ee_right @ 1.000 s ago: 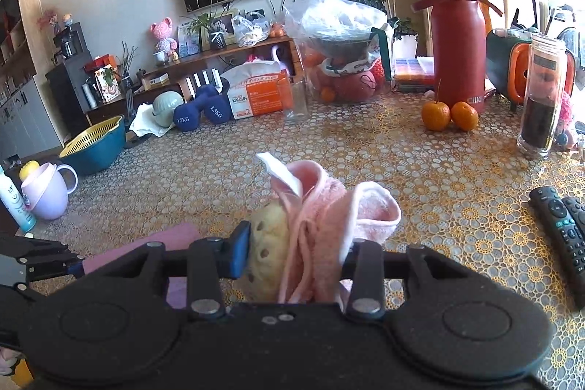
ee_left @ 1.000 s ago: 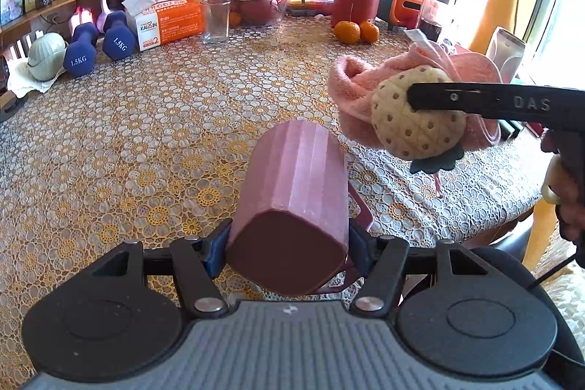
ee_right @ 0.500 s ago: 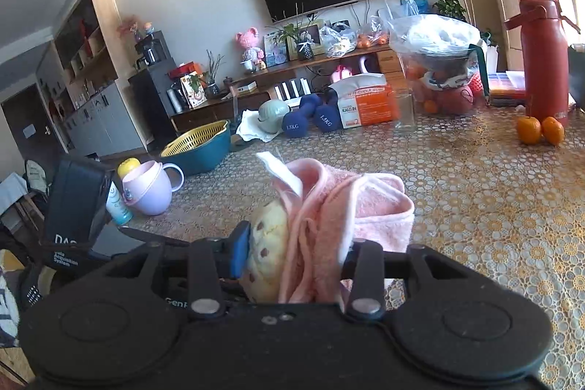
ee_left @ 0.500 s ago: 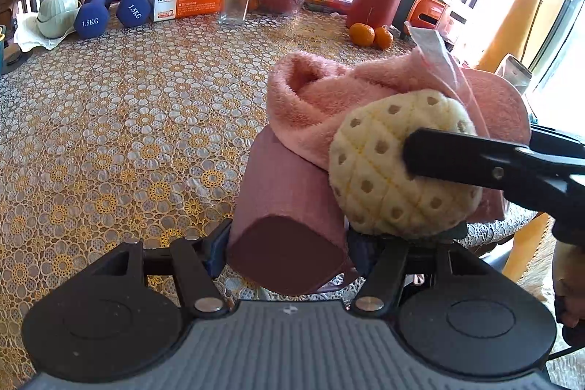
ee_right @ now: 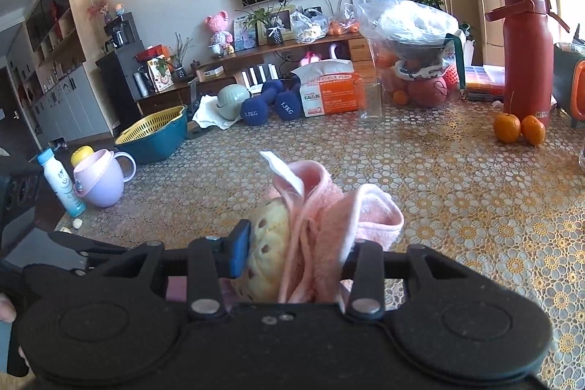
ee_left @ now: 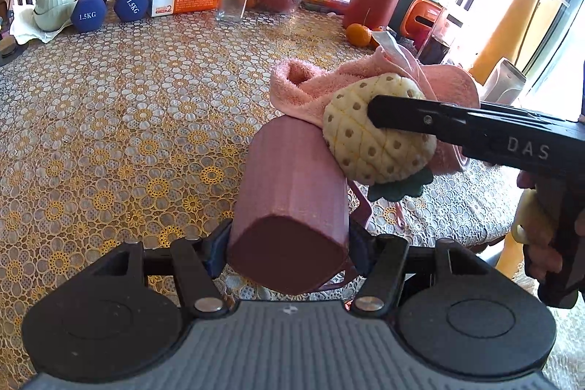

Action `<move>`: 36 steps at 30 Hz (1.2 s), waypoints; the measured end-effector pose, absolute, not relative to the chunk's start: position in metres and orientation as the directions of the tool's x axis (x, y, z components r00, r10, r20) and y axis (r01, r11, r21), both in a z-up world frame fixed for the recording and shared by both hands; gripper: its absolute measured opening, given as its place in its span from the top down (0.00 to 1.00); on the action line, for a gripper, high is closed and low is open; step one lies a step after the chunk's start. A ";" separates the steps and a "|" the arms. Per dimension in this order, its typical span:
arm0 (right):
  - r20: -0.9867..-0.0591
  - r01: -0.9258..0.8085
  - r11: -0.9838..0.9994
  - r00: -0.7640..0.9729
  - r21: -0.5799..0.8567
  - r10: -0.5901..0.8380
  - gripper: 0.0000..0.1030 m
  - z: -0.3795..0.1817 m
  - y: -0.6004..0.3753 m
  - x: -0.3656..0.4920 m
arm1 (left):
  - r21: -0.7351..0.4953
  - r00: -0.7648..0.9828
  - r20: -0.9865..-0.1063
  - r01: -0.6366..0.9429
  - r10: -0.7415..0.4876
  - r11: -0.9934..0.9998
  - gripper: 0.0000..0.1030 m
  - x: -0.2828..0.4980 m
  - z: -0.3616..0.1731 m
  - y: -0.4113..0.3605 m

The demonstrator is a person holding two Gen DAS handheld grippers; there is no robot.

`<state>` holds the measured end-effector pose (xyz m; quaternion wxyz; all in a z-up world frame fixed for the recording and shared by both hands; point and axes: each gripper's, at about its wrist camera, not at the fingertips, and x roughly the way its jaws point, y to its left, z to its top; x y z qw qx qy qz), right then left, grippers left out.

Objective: Organize objects

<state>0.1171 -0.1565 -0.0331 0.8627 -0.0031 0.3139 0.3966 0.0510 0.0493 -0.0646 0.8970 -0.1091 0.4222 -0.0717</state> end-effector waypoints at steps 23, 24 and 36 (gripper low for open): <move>-0.611 -0.658 0.741 0.534 0.133 0.584 0.61 -0.055 -0.135 0.145 | -0.057 0.683 -0.719 0.126 -0.128 0.990 0.42 0.054 -0.054 0.037; -0.606 -0.649 0.748 0.540 0.142 0.584 0.61 -0.053 -0.140 0.146 | -0.055 0.682 -0.720 0.128 -0.128 0.990 0.42 0.053 -0.054 0.037; -0.545 -0.590 0.770 0.574 0.243 0.612 0.61 -0.039 -0.194 0.116 | 0.049 0.645 -0.762 0.156 -0.064 0.987 0.29 0.070 -0.063 0.015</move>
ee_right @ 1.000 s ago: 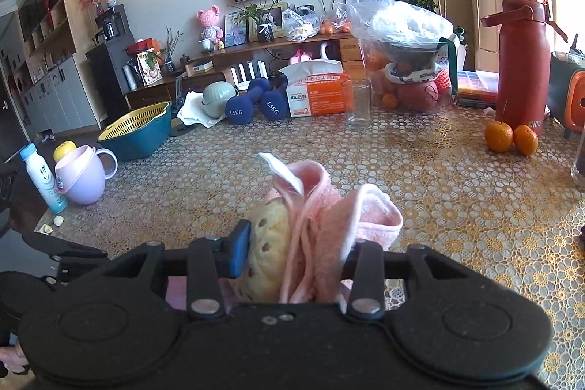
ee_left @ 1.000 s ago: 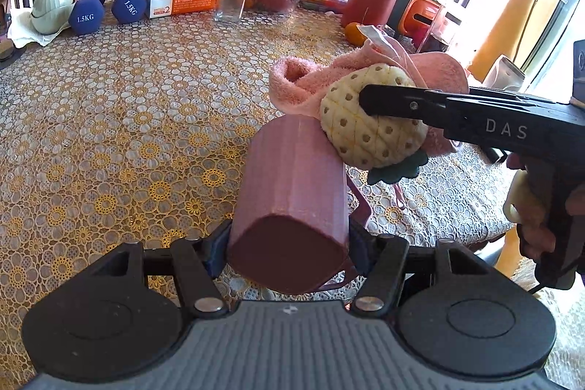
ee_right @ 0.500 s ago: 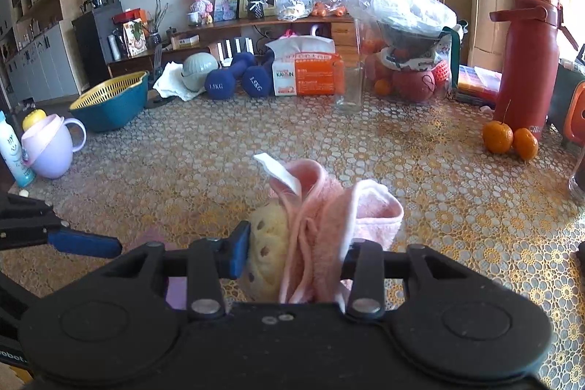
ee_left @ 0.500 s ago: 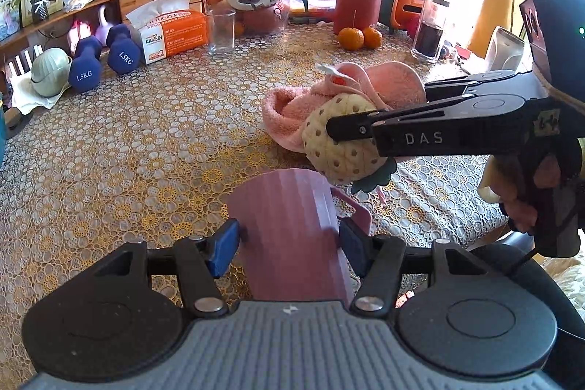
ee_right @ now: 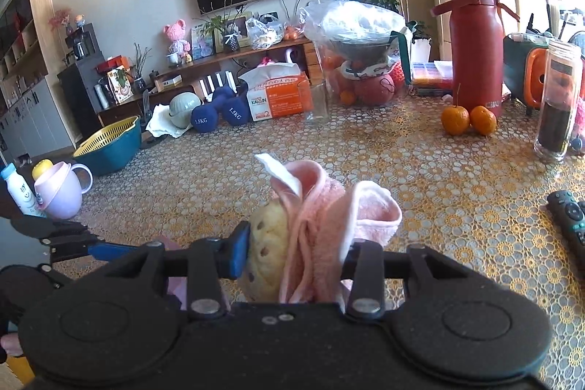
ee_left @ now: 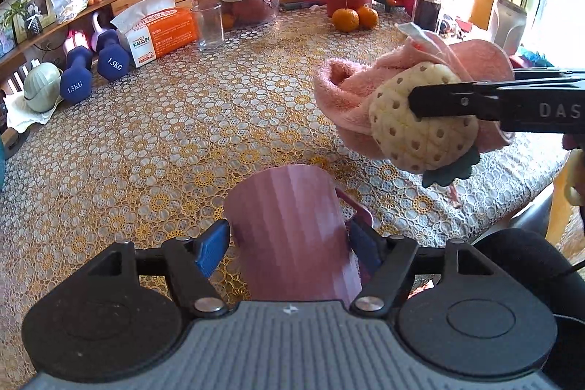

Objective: Organize objects

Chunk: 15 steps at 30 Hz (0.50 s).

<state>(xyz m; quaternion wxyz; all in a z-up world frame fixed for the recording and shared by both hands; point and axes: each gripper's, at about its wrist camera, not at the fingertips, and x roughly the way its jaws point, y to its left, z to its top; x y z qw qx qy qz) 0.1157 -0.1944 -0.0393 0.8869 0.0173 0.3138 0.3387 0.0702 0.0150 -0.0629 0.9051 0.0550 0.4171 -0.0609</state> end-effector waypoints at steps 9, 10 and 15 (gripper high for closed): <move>-0.529 -0.573 0.766 0.570 0.292 0.629 0.61 -0.043 -0.212 0.087 | 0.074 0.625 -0.781 0.120 -0.017 0.990 0.28 0.078 -0.076 0.017; -0.530 -0.573 0.766 0.570 0.291 0.628 0.61 -0.044 -0.213 0.085 | 0.059 0.624 -0.781 0.111 -0.023 0.992 0.28 0.078 -0.076 0.020; -0.514 -0.570 0.765 0.579 0.299 0.633 0.61 -0.043 -0.214 0.078 | -0.030 0.630 -0.775 0.042 -0.050 0.999 0.29 0.072 -0.071 0.035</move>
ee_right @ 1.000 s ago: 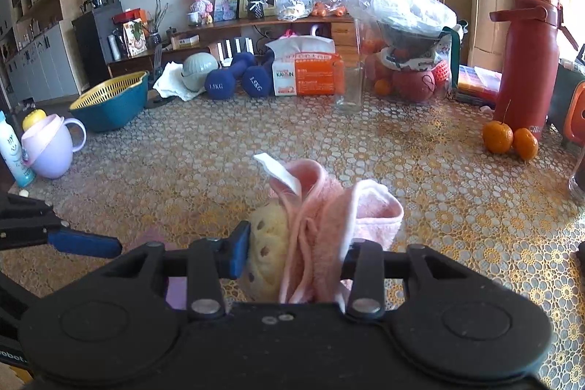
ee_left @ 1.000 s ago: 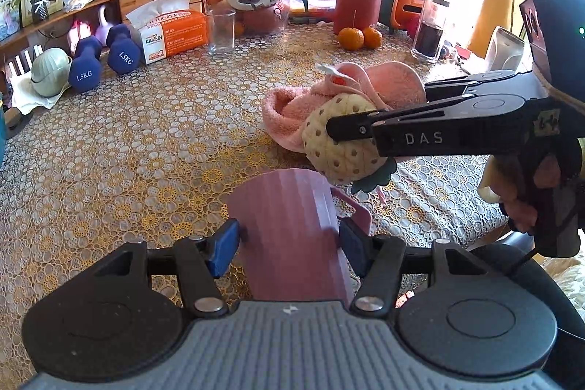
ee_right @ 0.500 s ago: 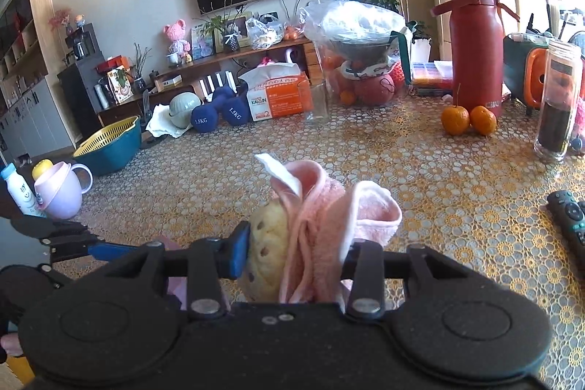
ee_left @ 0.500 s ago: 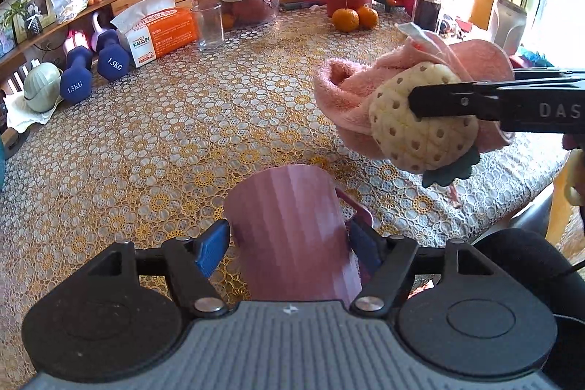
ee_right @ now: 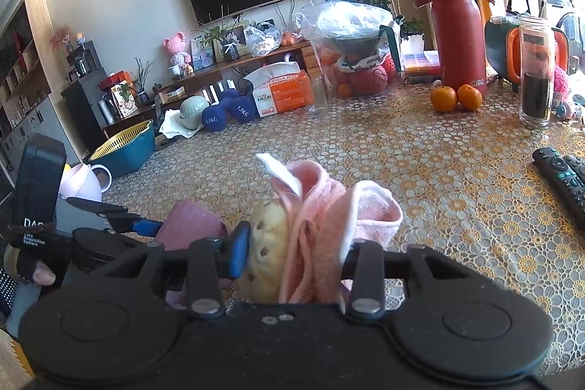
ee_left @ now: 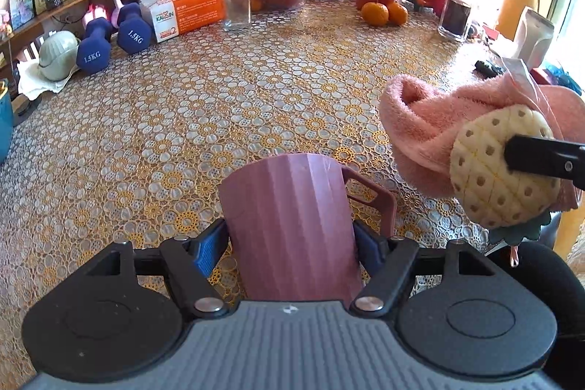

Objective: Organize objects

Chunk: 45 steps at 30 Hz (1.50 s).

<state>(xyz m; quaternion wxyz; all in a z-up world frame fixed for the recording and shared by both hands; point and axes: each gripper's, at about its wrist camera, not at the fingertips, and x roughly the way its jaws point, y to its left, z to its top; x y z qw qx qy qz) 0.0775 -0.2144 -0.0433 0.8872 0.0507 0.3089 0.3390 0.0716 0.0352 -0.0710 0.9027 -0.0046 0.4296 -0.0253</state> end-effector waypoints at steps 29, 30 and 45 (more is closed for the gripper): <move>-0.535 -0.557 0.762 0.555 0.330 0.637 0.61 -0.054 -0.189 0.067 | -0.264 0.725 -0.674 -0.056 -0.142 0.963 0.32 0.041 -0.052 0.061; -0.514 -0.555 0.756 0.562 0.347 0.648 0.61 -0.046 -0.191 0.067 | -0.258 0.725 -0.674 -0.055 -0.139 0.965 0.32 0.041 -0.052 0.060; -0.404 -0.658 0.639 0.500 0.399 0.766 0.61 -0.013 -0.169 0.068 | -0.197 0.727 -0.676 -0.025 -0.117 0.980 0.32 0.037 -0.051 0.047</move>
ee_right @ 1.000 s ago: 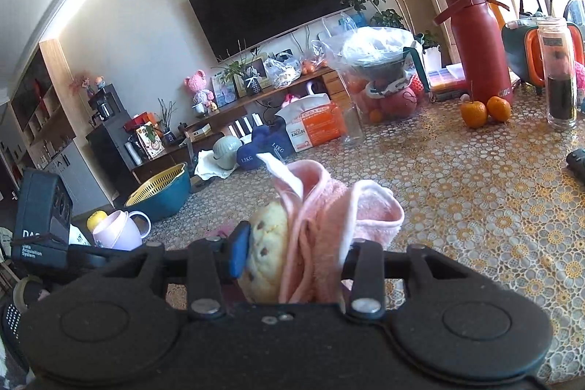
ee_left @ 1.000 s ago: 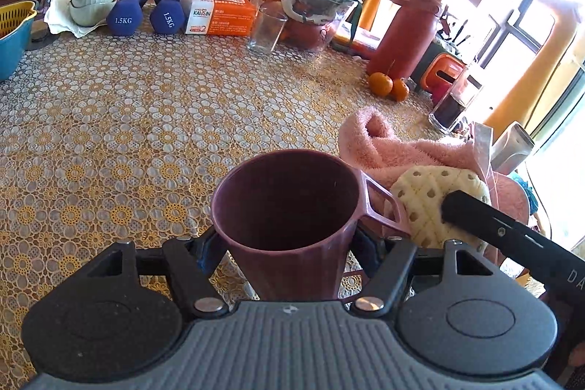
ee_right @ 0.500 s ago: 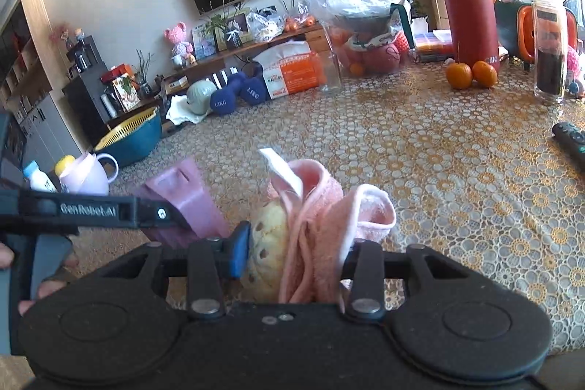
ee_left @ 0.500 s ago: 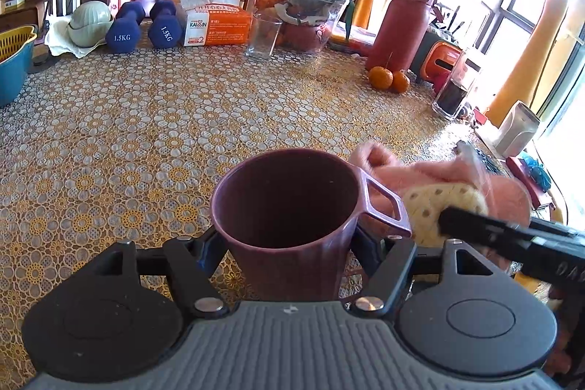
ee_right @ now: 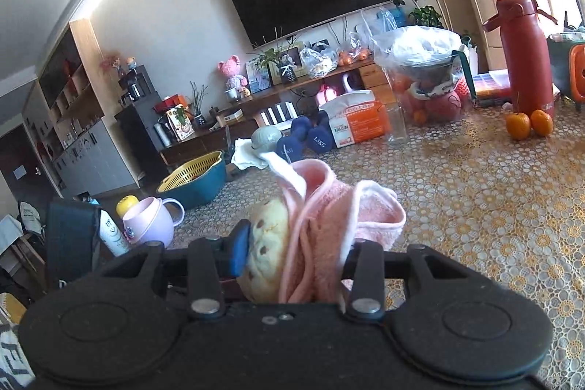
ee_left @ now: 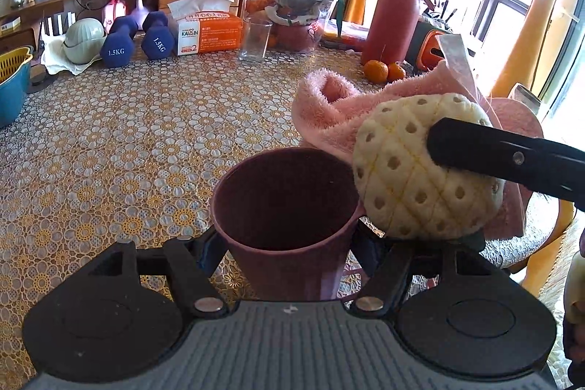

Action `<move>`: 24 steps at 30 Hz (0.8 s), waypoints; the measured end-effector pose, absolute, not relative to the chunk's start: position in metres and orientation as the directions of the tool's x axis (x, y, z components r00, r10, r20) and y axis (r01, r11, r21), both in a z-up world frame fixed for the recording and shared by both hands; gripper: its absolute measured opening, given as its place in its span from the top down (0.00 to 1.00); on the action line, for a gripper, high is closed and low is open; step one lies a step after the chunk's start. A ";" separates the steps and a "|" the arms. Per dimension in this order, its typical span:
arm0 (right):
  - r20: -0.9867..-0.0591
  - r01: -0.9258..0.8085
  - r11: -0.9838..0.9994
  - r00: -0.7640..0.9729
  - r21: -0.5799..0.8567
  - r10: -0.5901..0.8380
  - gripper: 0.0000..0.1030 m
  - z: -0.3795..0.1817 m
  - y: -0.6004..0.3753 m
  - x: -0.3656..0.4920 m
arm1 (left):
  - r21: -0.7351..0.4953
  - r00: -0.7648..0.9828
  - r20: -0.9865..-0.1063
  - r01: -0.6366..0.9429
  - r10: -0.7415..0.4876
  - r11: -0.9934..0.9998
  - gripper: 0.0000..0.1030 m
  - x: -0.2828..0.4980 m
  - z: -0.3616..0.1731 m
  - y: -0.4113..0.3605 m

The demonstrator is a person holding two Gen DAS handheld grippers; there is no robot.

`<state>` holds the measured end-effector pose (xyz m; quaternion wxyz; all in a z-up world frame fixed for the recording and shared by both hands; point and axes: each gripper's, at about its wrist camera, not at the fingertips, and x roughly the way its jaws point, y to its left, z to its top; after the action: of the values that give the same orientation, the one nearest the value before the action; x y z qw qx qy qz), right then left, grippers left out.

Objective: Organize objects

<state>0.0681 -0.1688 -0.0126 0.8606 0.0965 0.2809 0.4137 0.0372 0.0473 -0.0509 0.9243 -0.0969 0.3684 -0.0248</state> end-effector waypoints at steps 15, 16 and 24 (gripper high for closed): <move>-0.431 -0.573 0.694 0.544 0.437 0.720 0.61 -0.035 -0.204 0.071 | -0.173 0.711 -0.689 0.025 -0.139 0.985 0.33 0.036 -0.058 0.030; -0.432 -0.567 0.696 0.545 0.442 0.718 0.61 -0.037 -0.206 0.071 | -0.165 0.711 -0.690 0.028 -0.136 0.986 0.33 0.035 -0.058 0.029; -0.489 -0.505 0.764 0.587 0.402 0.645 0.61 -0.049 -0.218 0.081 | -0.129 0.712 -0.691 0.050 -0.126 0.990 0.33 0.034 -0.058 0.023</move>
<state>0.0807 -0.2179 -0.0487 0.8840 0.1106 0.3172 0.3252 0.0341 0.0226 -0.0578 0.9238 -0.0501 0.3766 -0.0478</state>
